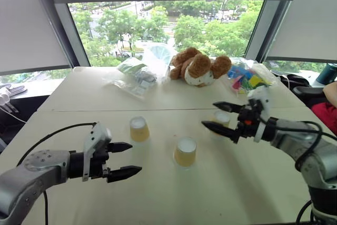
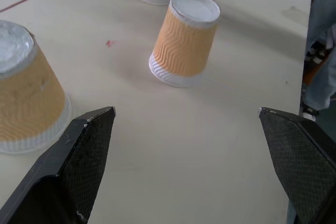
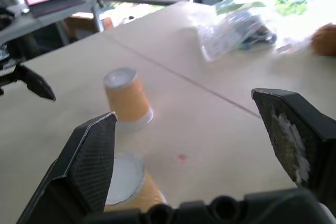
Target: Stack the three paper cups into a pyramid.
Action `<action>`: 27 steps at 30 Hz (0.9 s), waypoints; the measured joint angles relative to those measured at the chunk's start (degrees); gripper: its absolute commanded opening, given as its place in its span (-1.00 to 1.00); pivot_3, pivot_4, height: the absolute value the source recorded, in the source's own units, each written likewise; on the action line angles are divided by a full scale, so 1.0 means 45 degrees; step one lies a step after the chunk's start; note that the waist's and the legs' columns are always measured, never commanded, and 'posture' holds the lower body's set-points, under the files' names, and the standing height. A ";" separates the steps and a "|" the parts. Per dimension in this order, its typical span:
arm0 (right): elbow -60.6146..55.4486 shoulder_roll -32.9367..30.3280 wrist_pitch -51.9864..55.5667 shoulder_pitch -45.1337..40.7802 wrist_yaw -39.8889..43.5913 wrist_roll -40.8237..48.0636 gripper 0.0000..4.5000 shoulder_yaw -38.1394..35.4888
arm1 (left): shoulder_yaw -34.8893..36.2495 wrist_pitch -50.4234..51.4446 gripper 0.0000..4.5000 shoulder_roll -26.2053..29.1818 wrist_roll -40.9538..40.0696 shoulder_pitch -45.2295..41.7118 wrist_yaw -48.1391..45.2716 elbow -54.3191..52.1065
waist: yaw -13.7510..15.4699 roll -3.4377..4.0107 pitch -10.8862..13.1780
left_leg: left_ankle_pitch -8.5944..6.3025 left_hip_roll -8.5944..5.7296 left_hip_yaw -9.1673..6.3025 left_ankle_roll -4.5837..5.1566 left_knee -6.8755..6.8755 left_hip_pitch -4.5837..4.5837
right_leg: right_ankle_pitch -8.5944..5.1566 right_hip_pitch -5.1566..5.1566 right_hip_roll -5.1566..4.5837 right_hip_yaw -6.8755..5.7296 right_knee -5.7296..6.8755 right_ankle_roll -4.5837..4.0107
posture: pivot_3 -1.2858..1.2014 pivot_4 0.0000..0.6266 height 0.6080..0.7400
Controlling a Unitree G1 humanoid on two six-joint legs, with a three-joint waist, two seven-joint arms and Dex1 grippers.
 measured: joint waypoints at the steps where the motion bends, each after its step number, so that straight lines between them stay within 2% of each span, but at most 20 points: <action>1: 0.0230 -0.0058 -0.0031 0.0072 -0.0110 -0.0069 0.99 -0.0104 | -0.0009 0.0001 1.00 -0.0012 -0.0020 -0.0187 -0.0024 0.0065 | -0.0005 0.0000 0.0000 | 0.0000 0.0000 0.0001 0.0000 -0.0002 0.0000 | 0.0000 -0.0001 0.0000 0.0000 -0.0001 0.0000 | 0.03 -0.52 1.00; 4: 0.0869 0.0158 -0.0475 0.0097 -0.0542 -0.0496 0.99 -0.0122 | -0.0213 0.0001 1.00 -0.0012 -0.0009 -0.0393 -0.0165 0.0232 | -0.0058 0.0002 0.0001 | 0.0001 0.0002 0.0009 0.0000 -0.0011 0.0001 | 0.0000 -0.0011 0.0009 0.0003 0.0004 0.0000 | 0.03 -0.52 1.00; 8: 0.3189 0.0625 -0.2333 -0.0221 -0.1213 -0.2262 0.99 0.0609 | -0.0440 0.0058 1.00 0.0020 -0.0014 -0.0643 -0.0306 0.0296 | -0.0044 0.0001 0.0001 | 0.0005 0.0001 0.0014 -0.0006 -0.0004 0.0001 | 0.0000 -0.0007 0.0014 0.0003 0.0005 0.0001 | 0.03 -0.52 1.00; 14: 0.6306 0.1478 -0.4128 -0.0771 -0.0898 -0.3284 0.99 0.1279 | -0.0434 0.0346 1.00 0.0084 -0.0307 -0.0887 -0.0176 -0.0033 | -0.0037 0.0006 0.0003 | 0.0009 0.0001 0.0014 -0.0014 -0.0005 -0.0002 | 0.0001 -0.0011 0.0018 0.0003 0.0009 0.0002 | 0.03 -0.52 1.00; 26: 0.7799 0.1996 -0.5013 -0.1044 -0.0384 -0.3560 0.99 0.1664 | -0.0289 0.0491 1.00 0.0087 -0.0487 -0.0327 0.0292 -0.0324 | -0.0037 0.0007 0.0004 | 0.0010 0.0004 0.0013 -0.0015 -0.0005 -0.0001 | 0.0001 -0.0012 0.0022 0.0003 0.0011 0.0002 | 0.03 -0.52 1.00; 27: 0.7806 0.1996 -0.5040 -0.1047 -0.0382 -0.3572 0.89 0.1664 | -0.0289 0.0487 1.00 0.0087 -0.0482 -0.0254 0.0300 -0.0324 | -0.0041 0.0007 0.0004 | 0.0010 0.0004 0.0013 -0.0015 -0.0005 -0.0001 | 0.0001 -0.0012 0.0023 0.0003 0.0012 0.0002 | 0.03 -0.52 1.00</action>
